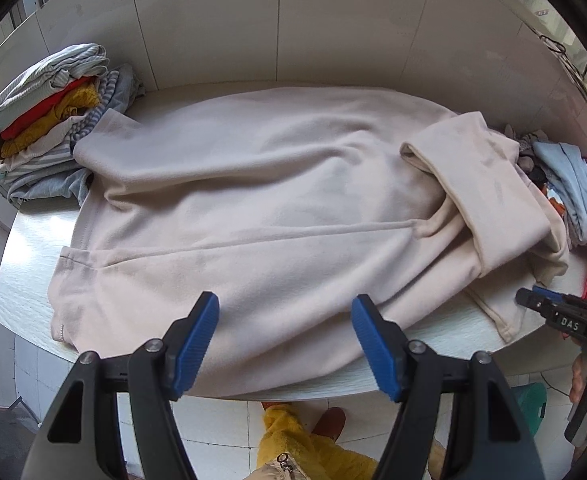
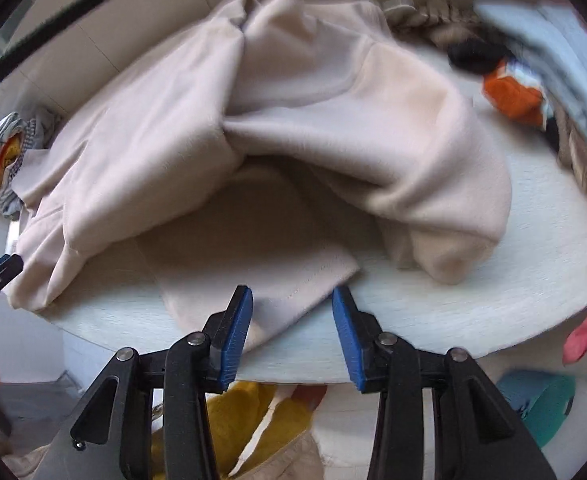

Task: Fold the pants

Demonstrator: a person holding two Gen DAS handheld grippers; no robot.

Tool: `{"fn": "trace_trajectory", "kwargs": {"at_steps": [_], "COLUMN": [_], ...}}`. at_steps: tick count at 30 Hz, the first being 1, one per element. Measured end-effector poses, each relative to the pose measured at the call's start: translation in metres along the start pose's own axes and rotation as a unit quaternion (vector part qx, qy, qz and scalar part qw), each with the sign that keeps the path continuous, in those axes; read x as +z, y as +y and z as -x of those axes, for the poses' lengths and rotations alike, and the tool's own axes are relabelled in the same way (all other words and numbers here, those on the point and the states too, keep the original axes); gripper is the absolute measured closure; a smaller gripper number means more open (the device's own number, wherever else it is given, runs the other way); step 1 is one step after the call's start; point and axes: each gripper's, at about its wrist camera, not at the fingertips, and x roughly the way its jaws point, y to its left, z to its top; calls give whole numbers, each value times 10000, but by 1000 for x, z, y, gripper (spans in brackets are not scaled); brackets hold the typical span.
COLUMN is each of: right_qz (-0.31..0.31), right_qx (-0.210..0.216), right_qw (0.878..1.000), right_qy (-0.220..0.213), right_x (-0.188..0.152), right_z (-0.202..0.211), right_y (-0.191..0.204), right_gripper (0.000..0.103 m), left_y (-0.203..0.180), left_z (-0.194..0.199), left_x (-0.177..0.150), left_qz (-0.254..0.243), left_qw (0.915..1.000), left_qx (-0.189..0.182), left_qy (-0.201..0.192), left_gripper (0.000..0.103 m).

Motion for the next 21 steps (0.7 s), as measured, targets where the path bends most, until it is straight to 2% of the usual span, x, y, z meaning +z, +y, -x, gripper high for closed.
{"fn": "trace_trajectory", "kwargs": {"at_steps": [2,3,4,7,12,15,21], "right_qz": [103,159,193,-155,-420,-374,-383], "right_qx": [-110,-128,-31,453,1232,1485,2005], "right_qw": [9998,9996,9997,9987,9889,9838,9737], "right_qy": [-147,-173,-123,-179,-717,-935,-1013], "right_x": [-1,-2,-2,-7,-16,-20,-15], "right_z": [-1,-1,-1,9,67,101,129], "right_y": [6,9,11,2,-15,-20,-8], "right_gripper": [60,71,94,94,94,94,94], "left_y": [-6,-9,-13,-29,-64,-93,-149], "left_z": [3,5,7,14,28,38,65], "left_x": [-2,-3,-4,-5,-7,-10,-23], "left_qz": [-49,-79,-115,-310,-860,-1264,-1994], "left_qw": [10000,9999,9998,9984,9892,9766,9361], "left_qx": [-62,-120,-176,-447,-1132,-1675,-2832], "left_qy": [-19,-30,-42,-129,-363,-470,-610], "left_gripper": [30,30,30,30,30,30,30]}}
